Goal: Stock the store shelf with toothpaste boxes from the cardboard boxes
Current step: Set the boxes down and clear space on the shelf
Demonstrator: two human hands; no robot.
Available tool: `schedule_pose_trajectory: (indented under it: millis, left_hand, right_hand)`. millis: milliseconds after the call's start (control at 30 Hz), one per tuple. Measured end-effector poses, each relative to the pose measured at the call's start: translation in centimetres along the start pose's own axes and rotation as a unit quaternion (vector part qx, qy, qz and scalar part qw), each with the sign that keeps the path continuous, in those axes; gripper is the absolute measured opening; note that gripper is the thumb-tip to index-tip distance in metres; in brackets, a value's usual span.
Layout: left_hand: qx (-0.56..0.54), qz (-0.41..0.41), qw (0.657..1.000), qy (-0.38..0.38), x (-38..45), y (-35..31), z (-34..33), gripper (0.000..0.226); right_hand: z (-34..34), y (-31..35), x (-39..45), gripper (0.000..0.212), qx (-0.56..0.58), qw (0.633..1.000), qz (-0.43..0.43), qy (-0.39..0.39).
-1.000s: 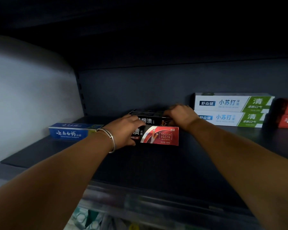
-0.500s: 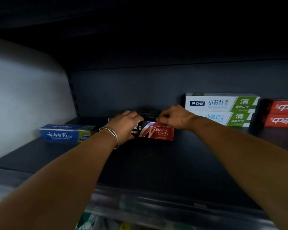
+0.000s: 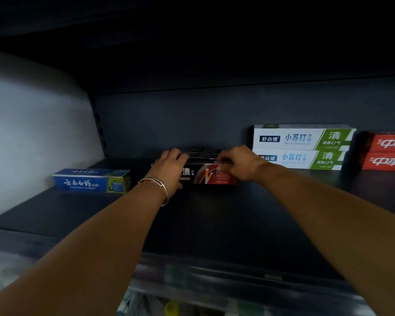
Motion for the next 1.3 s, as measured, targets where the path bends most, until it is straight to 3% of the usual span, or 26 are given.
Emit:
schedule_pose_trajectory:
  millis: [167, 333, 467, 800, 1067, 1300]
  left_hand:
    - [-0.021, 0.153, 0.988, 0.005, -0.8, 0.5, -0.6, 0.079]
    - [-0.121, 0.239, 0.962, 0.050, -0.6, 0.0, -1.4, 0.067]
    - [-0.147, 0.232, 0.955, 0.108, 0.1, -0.1, -1.9, 0.053]
    - [-0.156, 0.228, 0.955, 0.105, -0.1, 0.0, -1.5, 0.041]
    - [-0.159, 0.181, 0.964, 0.108, -1.4, -1.4, 0.6, 0.038]
    - [-0.146, 0.126, 0.977, 0.095, -4.6, -4.8, 3.7, 0.036]
  right_hand:
    - [-0.6, -0.1, -0.3, 0.039, -0.077, 0.996, 0.014, -0.048]
    - [-0.6, 0.2, -0.7, 0.043, -0.150, 0.986, 0.011, -0.075]
    - [-0.7, 0.4, -0.8, 0.059, -0.148, 0.984, -0.035, -0.087]
    - [-0.7, 1.0, -0.9, 0.065, -0.108, 0.987, -0.076, -0.093]
    - [-0.3, 1.6, -2.5, 0.061, -0.163, 0.980, -0.060, -0.093]
    - [1.2, 2.9, -7.2, 0.045, -0.272, 0.962, -0.015, -0.026]
Point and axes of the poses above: each hand's wrist, its own x-axis towards the middle knuckle, its own z-axis out of the back of the hand, y = z × x, the point moved 2 cm from there along x, towards the middle knuckle, and after that the axes turned 2 degrees about -z, right-handed, at the moved point
